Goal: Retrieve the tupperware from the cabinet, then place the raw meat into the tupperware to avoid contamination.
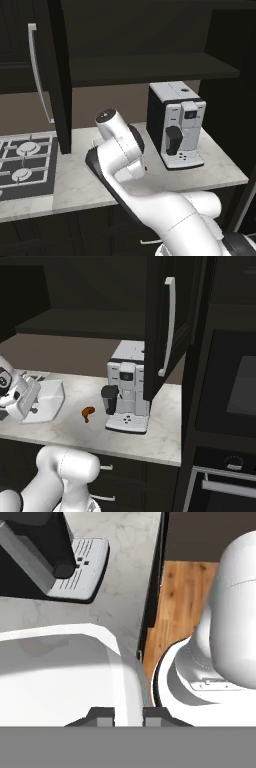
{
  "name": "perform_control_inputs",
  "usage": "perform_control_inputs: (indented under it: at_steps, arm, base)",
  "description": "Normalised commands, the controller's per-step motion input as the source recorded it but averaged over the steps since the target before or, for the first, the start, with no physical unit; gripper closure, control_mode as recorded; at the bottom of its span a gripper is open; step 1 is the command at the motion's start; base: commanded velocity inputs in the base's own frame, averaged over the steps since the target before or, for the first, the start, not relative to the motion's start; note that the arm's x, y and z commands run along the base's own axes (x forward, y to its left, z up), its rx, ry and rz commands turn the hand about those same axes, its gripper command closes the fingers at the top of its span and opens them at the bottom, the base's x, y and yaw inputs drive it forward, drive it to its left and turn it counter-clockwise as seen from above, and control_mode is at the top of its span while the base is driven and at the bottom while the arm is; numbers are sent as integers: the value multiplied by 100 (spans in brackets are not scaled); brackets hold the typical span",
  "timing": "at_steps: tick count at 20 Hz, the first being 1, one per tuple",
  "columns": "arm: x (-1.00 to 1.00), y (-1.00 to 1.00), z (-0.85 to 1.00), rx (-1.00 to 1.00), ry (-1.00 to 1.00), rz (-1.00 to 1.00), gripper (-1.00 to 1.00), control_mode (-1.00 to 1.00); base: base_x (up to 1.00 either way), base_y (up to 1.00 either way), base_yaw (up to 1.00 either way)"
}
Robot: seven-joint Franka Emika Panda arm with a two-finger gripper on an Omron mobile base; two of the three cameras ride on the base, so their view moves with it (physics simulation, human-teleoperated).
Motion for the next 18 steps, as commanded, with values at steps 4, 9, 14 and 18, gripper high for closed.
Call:
perform_control_inputs:
  at_steps: [4, 9, 14, 18]
  arm:
    - [54, 4, -54, 0, -1, 3, 100, -100]
    - [53, 22, -47, 0, 0, 0, 100, -100]
    - [59, 14, -25, 0, 0, 0, 100, -100]
    - [47, 29, -15, 0, 1, 0, 100, -100]
  base:
    - [0, 0, 0]
    - [0, 0, 0]
    - [0, 0, 0]
    - [0, 0, 0]
